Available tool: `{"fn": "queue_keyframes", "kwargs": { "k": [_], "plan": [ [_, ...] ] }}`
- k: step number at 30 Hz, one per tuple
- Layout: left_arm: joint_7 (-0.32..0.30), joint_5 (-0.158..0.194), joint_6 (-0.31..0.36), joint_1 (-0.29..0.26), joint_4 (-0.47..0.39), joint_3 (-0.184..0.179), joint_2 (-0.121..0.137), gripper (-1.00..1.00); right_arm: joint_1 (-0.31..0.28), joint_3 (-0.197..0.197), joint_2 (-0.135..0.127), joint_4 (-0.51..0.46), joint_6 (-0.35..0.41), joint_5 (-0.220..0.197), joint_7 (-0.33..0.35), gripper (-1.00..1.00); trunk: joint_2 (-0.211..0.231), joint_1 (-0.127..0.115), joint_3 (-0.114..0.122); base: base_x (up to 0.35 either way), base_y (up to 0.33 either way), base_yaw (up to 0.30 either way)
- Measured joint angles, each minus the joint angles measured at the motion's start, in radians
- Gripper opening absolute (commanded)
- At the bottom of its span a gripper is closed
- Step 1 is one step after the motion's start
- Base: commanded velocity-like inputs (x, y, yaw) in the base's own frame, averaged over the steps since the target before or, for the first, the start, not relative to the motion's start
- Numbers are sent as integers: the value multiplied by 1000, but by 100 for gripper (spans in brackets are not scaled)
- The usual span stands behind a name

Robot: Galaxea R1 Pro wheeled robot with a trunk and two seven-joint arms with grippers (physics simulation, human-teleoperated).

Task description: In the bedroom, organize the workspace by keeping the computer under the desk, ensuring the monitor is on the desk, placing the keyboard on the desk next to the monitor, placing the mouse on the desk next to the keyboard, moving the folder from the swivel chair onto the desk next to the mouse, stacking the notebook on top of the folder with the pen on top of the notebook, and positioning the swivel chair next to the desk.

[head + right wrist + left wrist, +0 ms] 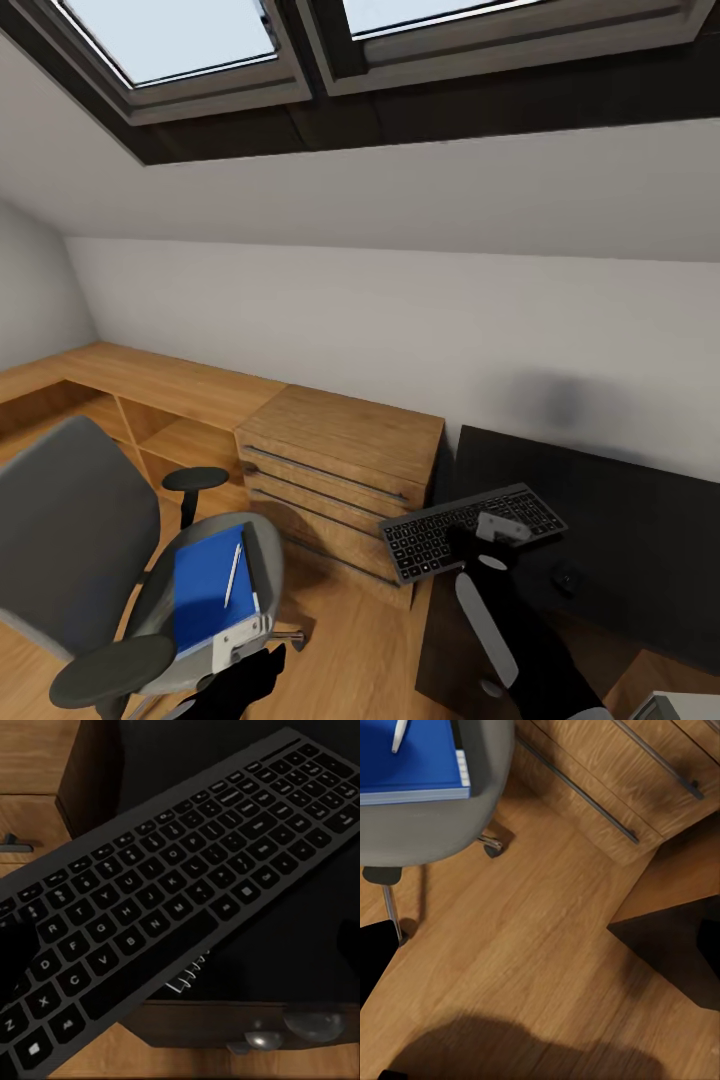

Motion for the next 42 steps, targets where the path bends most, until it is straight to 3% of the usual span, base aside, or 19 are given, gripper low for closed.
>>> {"fn": "queue_keyframes", "kwargs": {
  "k": [13,17,23,24,31,32,36,38,39,40,42],
  "plan": [
    [0,0,0,0,0,-1,0,100,0,13,1,8,4,0,-1,100,0,0,0,0,0,0],
    [0,0,0,0,0,-1,0,100,0,96,0,8,4,3,-7,100,0,0,0,0,0,0],
    [-2,-1,-1,0,1,-3,0,100,0,158,0,7,3,8,-28,100,0,0,0,0,0,0],
    [-4,-1,-1,0,1,-3,1,100,0,179,0,7,2,9,-58,100,0,0,0,0,0,0],
    [-5,6,4,-1,7,-1,0,100,0,222,0,6,1,11,-84,100,0,0,0,0,0,0],
    [-7,22,8,-28,21,1,0,100,0,262,-1,5,-1,16,-88,100,0,0,0,0,0,0],
    [-20,72,12,-83,62,2,-2,100,0,282,-1,5,-2,26,-90,100,0,0,0,0,0,0],
    [-54,165,23,-162,136,2,-3,100,0,289,-1,4,-2,37,-90,100,0,0,0,0,0,0],
    [-65,195,31,-188,162,2,-3,100,0,290,-1,4,-2,39,-90,100,0,0,0,0,0,0],
    [-89,254,56,-239,218,2,-3,100,0,291,-2,4,-3,42,-90,100,0,0,0,0,0,0],
    [-115,318,93,-298,284,3,-3,100,0,291,-3,3,-3,45,-90,100,0,0,0,0,0,0]
  ]
}}
